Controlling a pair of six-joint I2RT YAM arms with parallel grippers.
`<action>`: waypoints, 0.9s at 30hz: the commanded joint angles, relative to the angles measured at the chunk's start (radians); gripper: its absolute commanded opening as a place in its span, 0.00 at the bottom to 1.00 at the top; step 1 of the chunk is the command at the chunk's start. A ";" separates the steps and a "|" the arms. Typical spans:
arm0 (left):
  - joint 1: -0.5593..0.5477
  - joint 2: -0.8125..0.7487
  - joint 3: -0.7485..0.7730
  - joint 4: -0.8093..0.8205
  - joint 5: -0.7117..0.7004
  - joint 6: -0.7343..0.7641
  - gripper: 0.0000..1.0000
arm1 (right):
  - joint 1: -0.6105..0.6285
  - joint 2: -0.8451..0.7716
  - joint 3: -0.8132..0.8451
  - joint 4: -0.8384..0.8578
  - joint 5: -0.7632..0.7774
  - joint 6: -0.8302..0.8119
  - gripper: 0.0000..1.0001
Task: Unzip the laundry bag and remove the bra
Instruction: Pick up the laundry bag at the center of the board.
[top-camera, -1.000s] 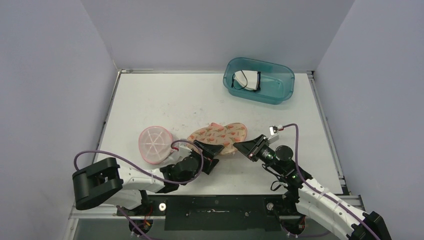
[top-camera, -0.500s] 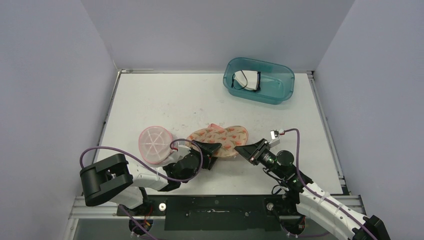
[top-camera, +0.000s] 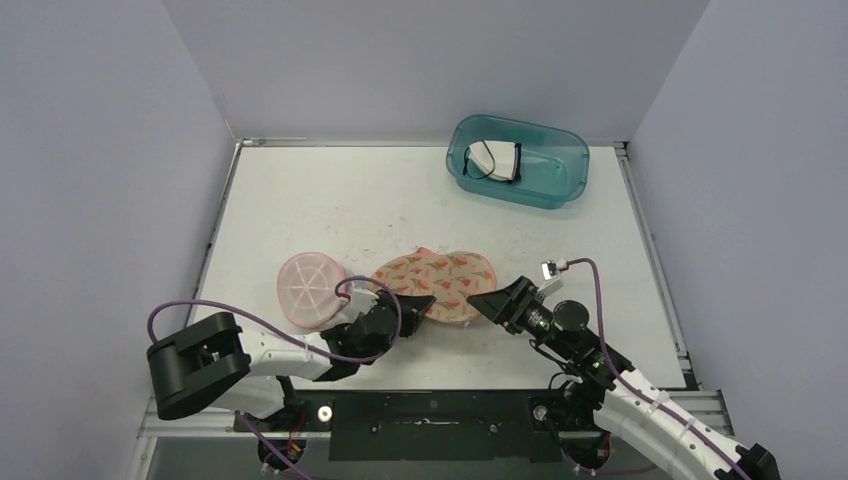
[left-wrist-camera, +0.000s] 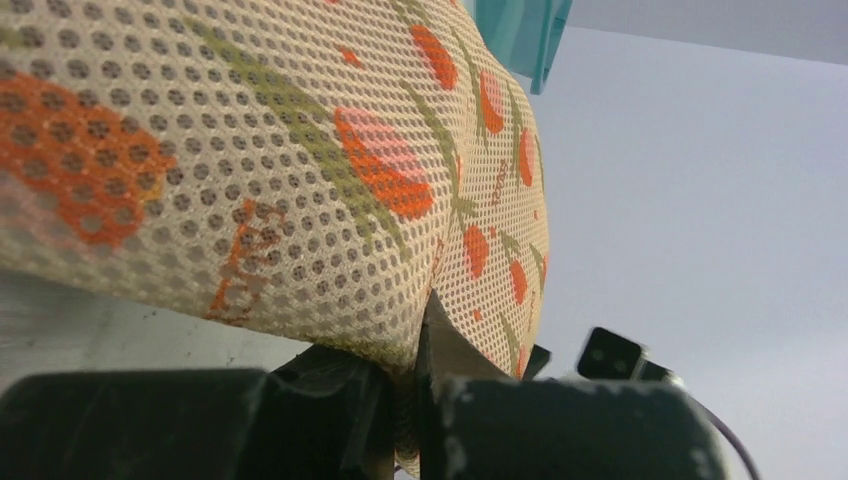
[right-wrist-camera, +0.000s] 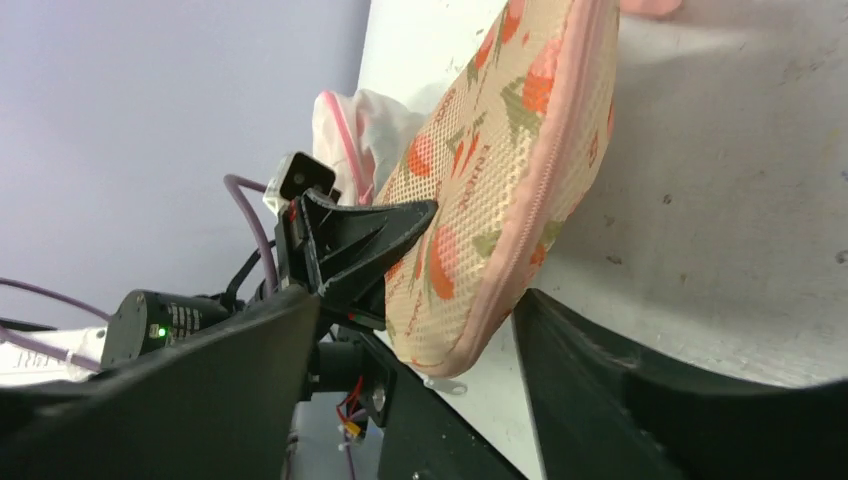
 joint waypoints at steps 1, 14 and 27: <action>0.004 -0.104 0.086 -0.184 -0.066 0.087 0.00 | 0.007 -0.049 0.158 -0.217 0.078 -0.214 0.82; 0.016 -0.097 0.716 -1.091 -0.308 0.599 0.00 | 0.007 -0.047 0.396 -0.524 0.379 -0.508 0.90; 0.008 0.115 1.202 -1.647 -0.490 0.765 0.00 | 0.008 -0.041 0.236 -0.110 0.138 -0.565 0.90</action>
